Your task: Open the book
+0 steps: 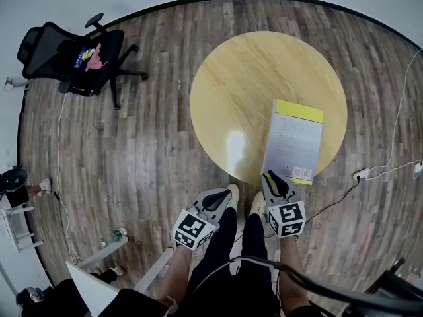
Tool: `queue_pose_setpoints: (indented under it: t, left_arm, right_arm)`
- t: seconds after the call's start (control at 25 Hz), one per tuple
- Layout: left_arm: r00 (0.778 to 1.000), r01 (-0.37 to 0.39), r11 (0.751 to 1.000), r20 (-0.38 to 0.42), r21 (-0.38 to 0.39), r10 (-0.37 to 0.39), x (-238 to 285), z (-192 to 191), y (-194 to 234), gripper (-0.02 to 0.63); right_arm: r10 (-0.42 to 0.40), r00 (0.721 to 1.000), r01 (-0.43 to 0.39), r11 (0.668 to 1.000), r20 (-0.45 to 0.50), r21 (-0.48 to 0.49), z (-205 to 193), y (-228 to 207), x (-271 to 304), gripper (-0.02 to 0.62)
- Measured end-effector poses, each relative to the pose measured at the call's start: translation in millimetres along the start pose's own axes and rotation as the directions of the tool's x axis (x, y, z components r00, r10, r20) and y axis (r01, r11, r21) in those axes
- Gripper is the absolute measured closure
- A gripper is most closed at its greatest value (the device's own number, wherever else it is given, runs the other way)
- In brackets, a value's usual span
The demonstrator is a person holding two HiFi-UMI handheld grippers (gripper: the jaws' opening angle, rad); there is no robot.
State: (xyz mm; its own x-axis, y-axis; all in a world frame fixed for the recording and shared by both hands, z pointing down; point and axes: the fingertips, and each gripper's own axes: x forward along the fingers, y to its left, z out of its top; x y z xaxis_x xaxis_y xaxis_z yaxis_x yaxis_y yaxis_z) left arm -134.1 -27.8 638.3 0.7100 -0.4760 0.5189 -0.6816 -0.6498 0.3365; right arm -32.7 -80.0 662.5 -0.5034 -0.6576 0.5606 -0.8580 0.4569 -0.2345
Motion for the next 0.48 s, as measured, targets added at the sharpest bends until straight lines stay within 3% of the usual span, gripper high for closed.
queue_pose_setpoints:
  t: [0.16, 0.48]
  left_arm:
    - [1.000, 0.001, 1.000, -0.001, 0.003, -0.001, -2.3, 0.7, 3.1, 0.607]
    - [1.000, -0.012, 1.000, 0.006, 0.001, 0.012, -3.5, 7.8, 9.4, 0.607]
  right_arm:
    - [-0.038, 0.998, 0.038, 0.999, -0.053, 0.005, -6.5, -1.5, 6.2, 0.403]
    - [-0.067, 0.992, 0.067, 0.998, -0.105, -0.001, -10.8, -6.4, 9.5, 0.387]
